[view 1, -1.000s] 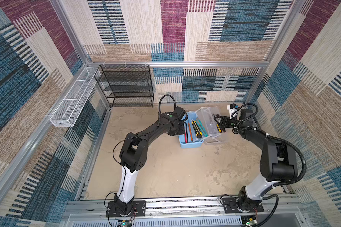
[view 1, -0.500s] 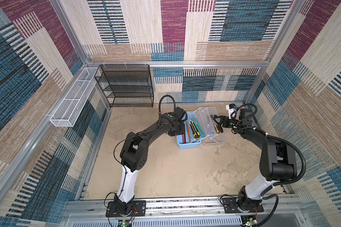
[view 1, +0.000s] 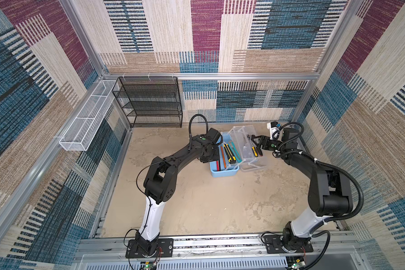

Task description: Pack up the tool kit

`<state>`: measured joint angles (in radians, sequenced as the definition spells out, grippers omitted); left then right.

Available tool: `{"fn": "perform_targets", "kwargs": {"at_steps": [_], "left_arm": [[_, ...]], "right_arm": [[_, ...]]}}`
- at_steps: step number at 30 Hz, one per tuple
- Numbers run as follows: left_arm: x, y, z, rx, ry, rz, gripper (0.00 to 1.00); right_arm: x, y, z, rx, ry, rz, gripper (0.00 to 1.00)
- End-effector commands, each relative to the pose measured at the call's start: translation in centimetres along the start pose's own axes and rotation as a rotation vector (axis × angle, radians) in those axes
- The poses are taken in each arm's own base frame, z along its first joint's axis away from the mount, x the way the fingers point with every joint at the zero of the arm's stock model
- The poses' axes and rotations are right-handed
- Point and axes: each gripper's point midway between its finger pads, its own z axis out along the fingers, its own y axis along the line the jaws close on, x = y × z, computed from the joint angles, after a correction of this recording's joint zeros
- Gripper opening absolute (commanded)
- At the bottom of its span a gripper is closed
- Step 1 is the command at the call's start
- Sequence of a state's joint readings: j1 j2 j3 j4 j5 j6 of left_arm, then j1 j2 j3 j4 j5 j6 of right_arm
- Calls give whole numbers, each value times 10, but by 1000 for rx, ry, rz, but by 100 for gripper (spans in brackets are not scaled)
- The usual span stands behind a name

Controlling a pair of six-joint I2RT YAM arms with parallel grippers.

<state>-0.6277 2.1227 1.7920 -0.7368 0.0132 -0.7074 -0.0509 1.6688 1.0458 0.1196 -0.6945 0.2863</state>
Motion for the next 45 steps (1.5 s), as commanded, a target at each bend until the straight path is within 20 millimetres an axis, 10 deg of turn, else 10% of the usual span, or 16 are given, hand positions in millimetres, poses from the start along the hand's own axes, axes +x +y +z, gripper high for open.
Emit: {"fn": "perform_targets", "kwargs": {"at_steps": [1, 45], "left_arm": [[-6, -24, -1, 99, -14, -16, 48], [-13, -13, -16, 99, -72, -151, 50]], "right_arm": [[-2, 30, 1, -123, 10, -5, 67], [16, 57, 35, 5, 79, -55, 63]]}}
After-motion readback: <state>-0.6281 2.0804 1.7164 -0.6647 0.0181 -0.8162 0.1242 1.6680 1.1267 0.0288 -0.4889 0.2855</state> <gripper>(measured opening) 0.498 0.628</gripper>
